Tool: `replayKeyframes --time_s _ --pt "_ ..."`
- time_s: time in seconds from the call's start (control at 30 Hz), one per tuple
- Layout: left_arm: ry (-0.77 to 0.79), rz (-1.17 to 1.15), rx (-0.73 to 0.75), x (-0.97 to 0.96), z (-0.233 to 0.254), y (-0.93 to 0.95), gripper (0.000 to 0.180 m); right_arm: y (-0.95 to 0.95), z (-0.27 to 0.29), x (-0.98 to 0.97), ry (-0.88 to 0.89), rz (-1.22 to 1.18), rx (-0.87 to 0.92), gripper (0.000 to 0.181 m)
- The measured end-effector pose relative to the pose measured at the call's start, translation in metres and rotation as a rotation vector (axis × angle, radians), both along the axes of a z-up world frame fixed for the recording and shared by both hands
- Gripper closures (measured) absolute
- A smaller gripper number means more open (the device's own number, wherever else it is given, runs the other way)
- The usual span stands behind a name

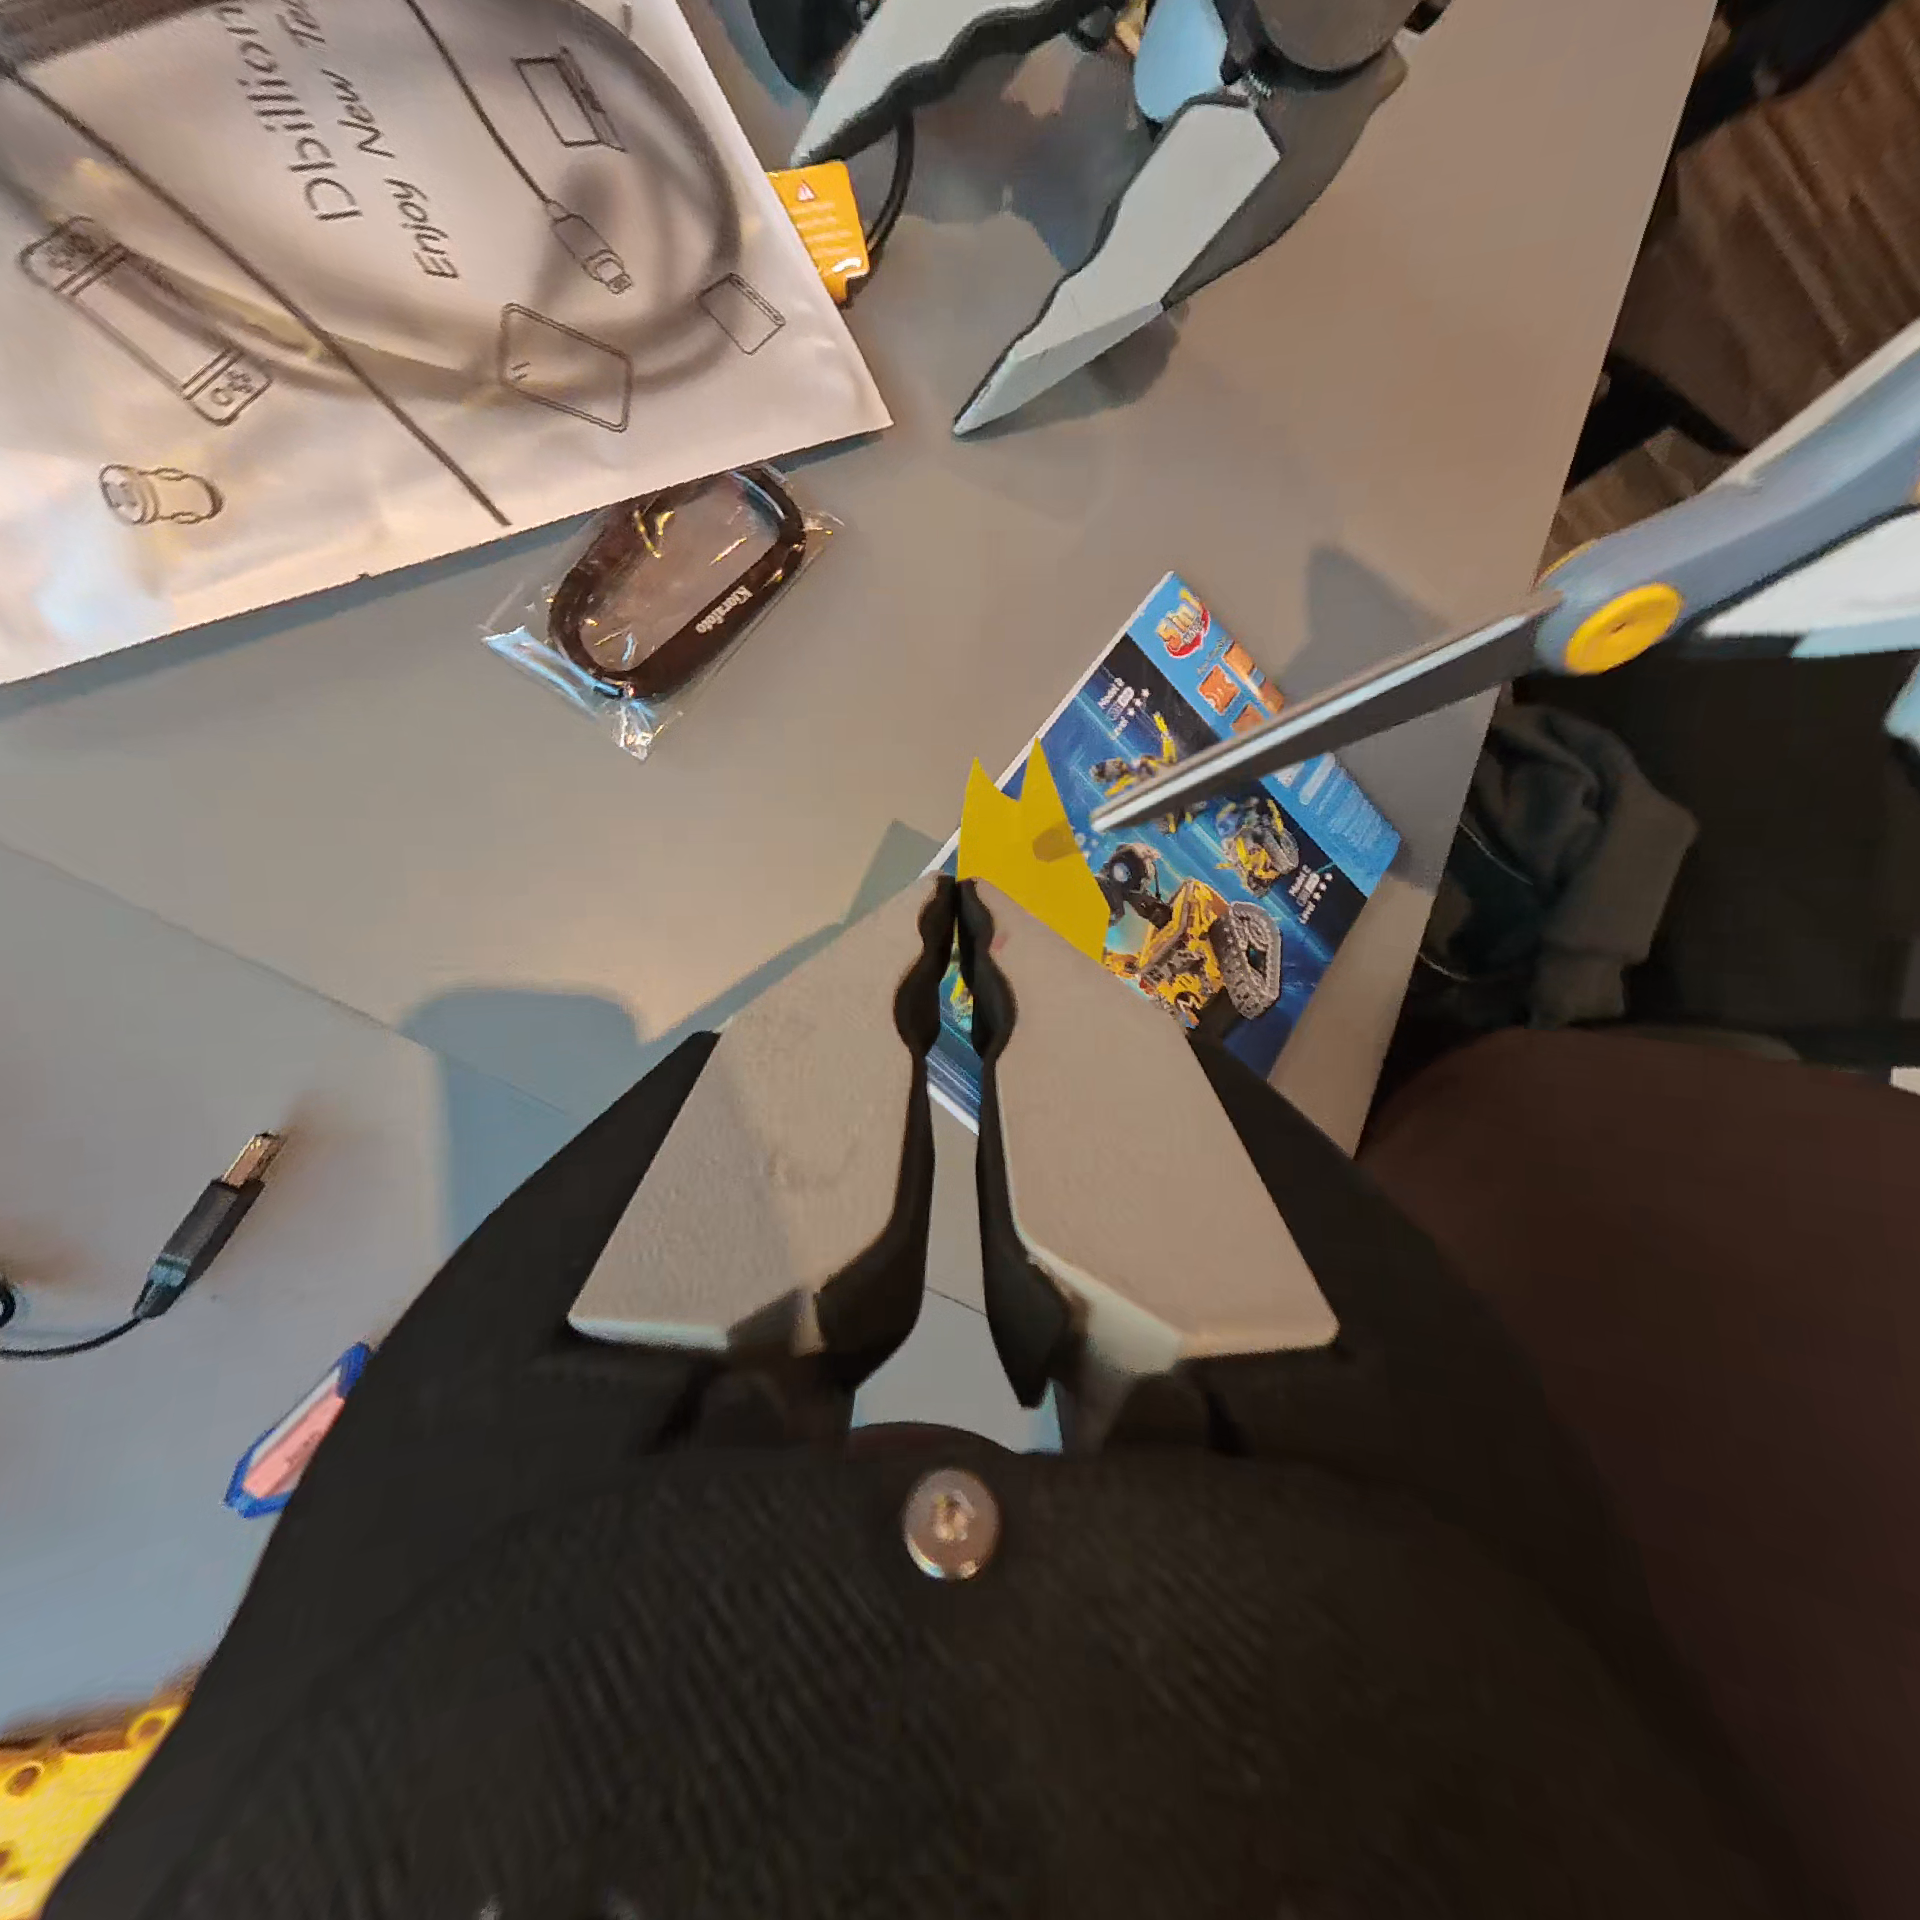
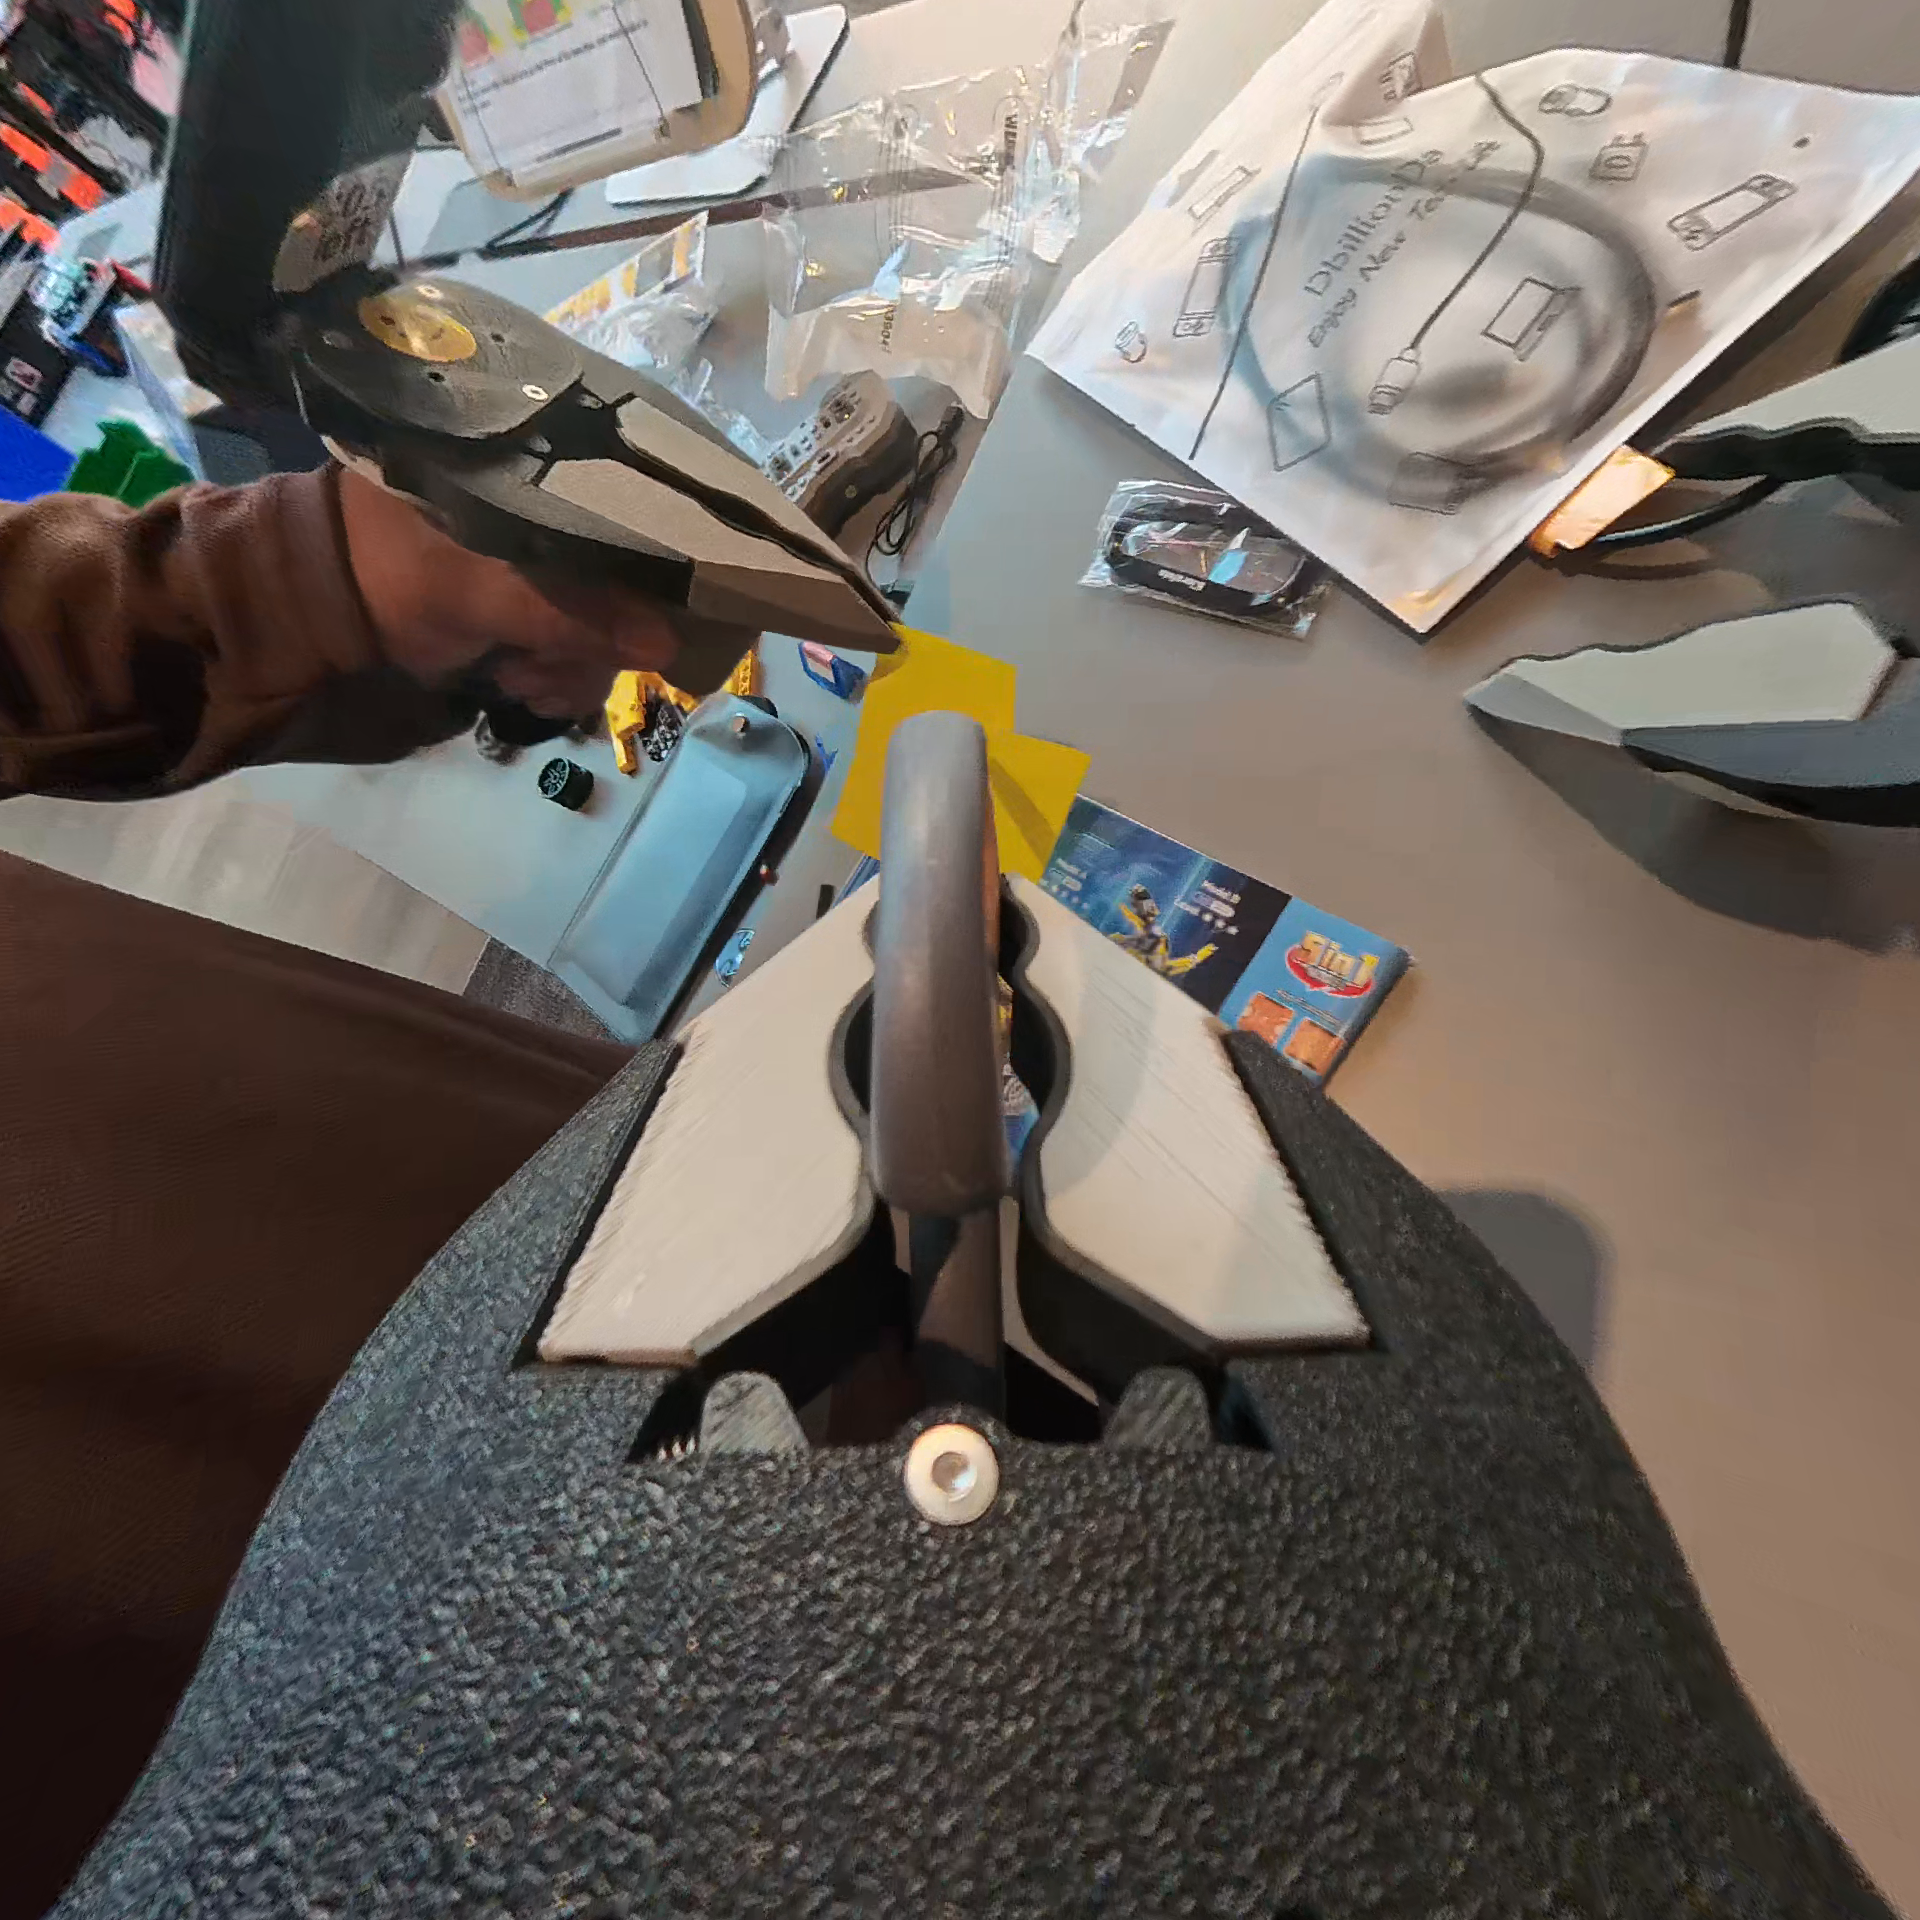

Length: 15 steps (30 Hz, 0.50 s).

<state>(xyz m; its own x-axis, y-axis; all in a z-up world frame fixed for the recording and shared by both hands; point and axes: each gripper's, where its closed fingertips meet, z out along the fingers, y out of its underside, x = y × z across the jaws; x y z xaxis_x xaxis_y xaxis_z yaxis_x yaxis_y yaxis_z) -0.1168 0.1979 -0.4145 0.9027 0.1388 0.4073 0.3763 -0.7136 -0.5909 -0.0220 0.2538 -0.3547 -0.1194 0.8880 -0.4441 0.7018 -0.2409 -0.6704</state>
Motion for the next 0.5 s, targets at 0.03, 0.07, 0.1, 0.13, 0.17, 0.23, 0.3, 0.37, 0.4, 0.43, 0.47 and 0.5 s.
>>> replayKeyframes --time_s 0.03,0.07,0.1,0.13,0.17,0.23,0.3,0.37,0.4,0.43,0.47,0.5 --pt "0.002 0.016 0.006 0.0 -0.001 -0.003 0.18 -0.006 -0.004 -0.003 -0.008 0.009 0.006 0.168" --pt "0.004 0.028 0.012 -0.001 -0.002 -0.006 0.18 -0.012 -0.009 -0.007 -0.018 0.02 0.008 0.168" --pt "0.002 0.032 0.016 0.0 -0.003 -0.009 0.18 -0.019 -0.014 -0.012 -0.024 0.031 0.005 0.168" --pt "-0.005 0.033 0.004 0.001 -0.007 -0.013 0.18 -0.025 -0.019 -0.016 -0.03 0.042 0.008 0.168" --pt "-0.007 0.039 -0.01 0.001 -0.012 -0.017 0.18 -0.029 -0.026 -0.019 -0.047 0.052 0.019 0.168" --pt "-0.016 0.05 -0.013 0.002 -0.017 -0.022 0.18 -0.036 -0.037 -0.025 -0.076 0.069 0.031 0.168" --pt "-0.009 0.073 -0.014 -0.002 -0.019 -0.027 0.18 -0.042 -0.037 -0.03 -0.075 0.086 0.029 0.167" --pt "-0.023 0.078 -0.002 -0.003 -0.017 -0.029 0.18 -0.046 -0.033 -0.033 -0.061 0.103 0.038 0.167" --pt "-0.023 0.077 -0.008 -0.004 -0.019 -0.031 0.18 -0.048 -0.031 -0.034 -0.057 0.112 0.035 0.167" --pt "-0.025 0.071 -0.017 -0.004 -0.021 -0.033 0.18 -0.05 -0.032 -0.036 -0.057 0.12 0.029 0.167" --pt "-0.033 0.063 -0.028 -0.003 -0.024 -0.035 0.18 -0.051 -0.033 -0.037 -0.061 0.126 0.027 0.167" --pt "-0.04 0.06 -0.042 -0.003 -0.028 -0.038 0.18 -0.052 -0.036 -0.038 -0.07 0.132 0.036 0.167"
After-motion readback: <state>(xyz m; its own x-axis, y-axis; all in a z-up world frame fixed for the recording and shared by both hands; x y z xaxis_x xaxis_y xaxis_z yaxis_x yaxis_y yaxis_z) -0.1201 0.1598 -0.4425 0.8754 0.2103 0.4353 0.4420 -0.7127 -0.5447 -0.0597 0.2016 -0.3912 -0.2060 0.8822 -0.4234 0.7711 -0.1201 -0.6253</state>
